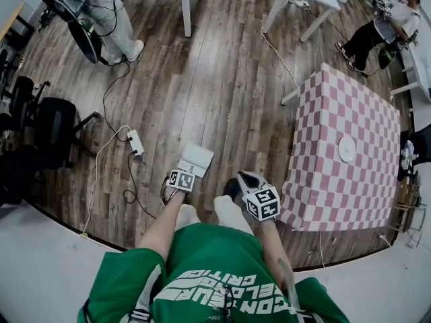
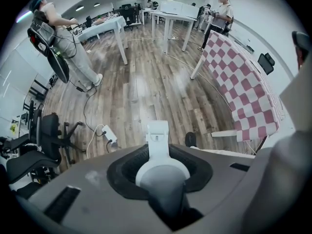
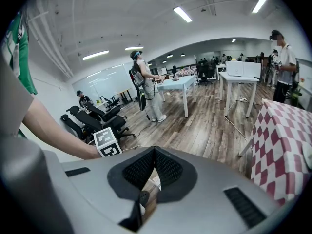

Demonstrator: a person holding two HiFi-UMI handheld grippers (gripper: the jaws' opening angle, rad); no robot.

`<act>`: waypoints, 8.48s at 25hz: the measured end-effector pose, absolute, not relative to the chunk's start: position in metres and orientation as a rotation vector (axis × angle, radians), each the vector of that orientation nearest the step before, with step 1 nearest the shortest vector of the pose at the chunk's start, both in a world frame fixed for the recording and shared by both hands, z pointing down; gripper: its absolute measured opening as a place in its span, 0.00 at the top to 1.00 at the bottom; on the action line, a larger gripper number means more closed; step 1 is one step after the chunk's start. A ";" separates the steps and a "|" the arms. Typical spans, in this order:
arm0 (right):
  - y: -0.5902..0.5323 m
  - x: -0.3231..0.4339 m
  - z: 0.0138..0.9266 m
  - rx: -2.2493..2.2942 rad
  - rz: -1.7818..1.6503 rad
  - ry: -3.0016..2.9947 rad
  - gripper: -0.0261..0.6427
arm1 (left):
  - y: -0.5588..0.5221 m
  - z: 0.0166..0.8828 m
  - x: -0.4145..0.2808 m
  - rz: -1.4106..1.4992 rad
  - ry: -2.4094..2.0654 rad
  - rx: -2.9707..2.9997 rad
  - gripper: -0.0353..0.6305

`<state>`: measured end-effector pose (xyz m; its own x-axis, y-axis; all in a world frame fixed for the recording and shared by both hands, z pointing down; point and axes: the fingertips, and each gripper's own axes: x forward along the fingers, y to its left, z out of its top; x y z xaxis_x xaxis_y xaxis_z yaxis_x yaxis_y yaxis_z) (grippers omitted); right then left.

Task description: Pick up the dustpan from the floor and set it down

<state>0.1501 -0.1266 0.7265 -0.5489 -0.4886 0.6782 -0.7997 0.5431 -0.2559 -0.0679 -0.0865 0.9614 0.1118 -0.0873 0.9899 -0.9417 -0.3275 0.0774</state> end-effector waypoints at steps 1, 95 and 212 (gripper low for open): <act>-0.126 0.150 0.726 1.039 0.755 -2.239 0.95 | -0.086 0.961 -0.068 1.319 -1.041 1.574 0.79; -0.160 0.164 0.666 1.227 0.593 -2.337 0.95 | -0.160 0.638 -0.115 0.521 -1.499 2.043 0.79; -0.148 0.120 0.804 0.894 0.758 -2.132 0.95 | -0.157 0.940 -0.106 1.126 -1.149 1.722 0.79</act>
<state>0.1203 -0.1483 0.8037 -0.5214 -0.3640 0.7718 -0.7694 0.5917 -0.2407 -0.1063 -0.1568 0.9399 0.2046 -0.2701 0.9409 -0.9461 -0.3012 0.1192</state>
